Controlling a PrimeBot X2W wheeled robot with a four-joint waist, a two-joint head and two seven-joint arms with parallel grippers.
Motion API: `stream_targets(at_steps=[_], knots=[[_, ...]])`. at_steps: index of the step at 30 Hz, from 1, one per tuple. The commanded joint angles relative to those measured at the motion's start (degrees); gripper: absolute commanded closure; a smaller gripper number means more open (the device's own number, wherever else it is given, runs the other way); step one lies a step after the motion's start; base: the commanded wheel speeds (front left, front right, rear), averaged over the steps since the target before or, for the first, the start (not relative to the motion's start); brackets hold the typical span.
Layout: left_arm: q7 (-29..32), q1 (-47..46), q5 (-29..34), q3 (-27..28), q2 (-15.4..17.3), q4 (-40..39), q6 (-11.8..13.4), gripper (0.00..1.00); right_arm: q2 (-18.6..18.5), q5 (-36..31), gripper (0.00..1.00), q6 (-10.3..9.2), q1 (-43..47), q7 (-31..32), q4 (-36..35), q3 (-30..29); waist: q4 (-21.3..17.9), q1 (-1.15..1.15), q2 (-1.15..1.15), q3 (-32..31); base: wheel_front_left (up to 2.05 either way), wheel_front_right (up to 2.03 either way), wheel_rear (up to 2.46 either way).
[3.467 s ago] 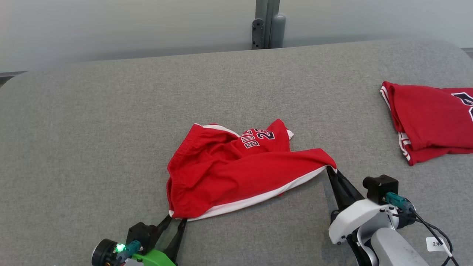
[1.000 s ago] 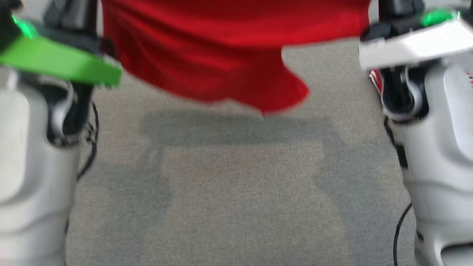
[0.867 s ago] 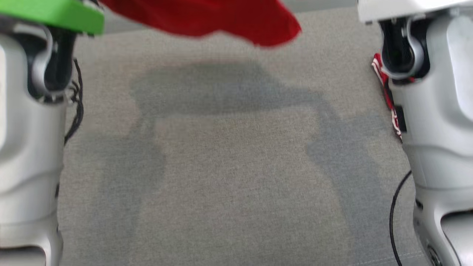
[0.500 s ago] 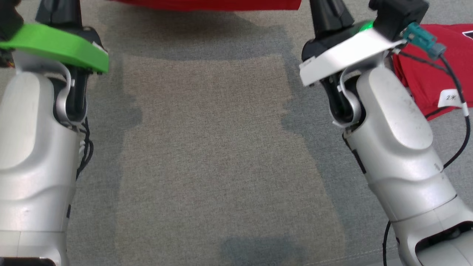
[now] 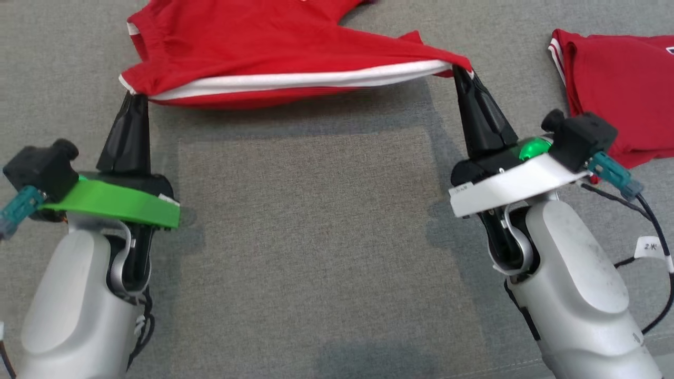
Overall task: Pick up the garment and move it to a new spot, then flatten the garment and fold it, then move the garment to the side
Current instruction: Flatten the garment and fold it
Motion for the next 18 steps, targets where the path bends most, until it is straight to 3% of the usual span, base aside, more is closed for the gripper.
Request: stream_targets(at_steps=[1,18], knots=[[-0.4,2.78,-0.33,0.62,-0.14,-1.44,-0.09,1.0,-0.64,-0.44,1.0,0.0,2.66,-0.23,-1.35,-0.88,0.65,-0.01,0.0,-1.78,0.0,0.0,0.0],[-0.4,33.55,3.7,4.91,-5.87,-22.32,2.92,1.0,-2.6,-0.64,1.0,-0.04,29.15,-0.24,-16.34,-4.95,0.72,-0.01,0.0,-16.66,0.0,0.0,0.0]])
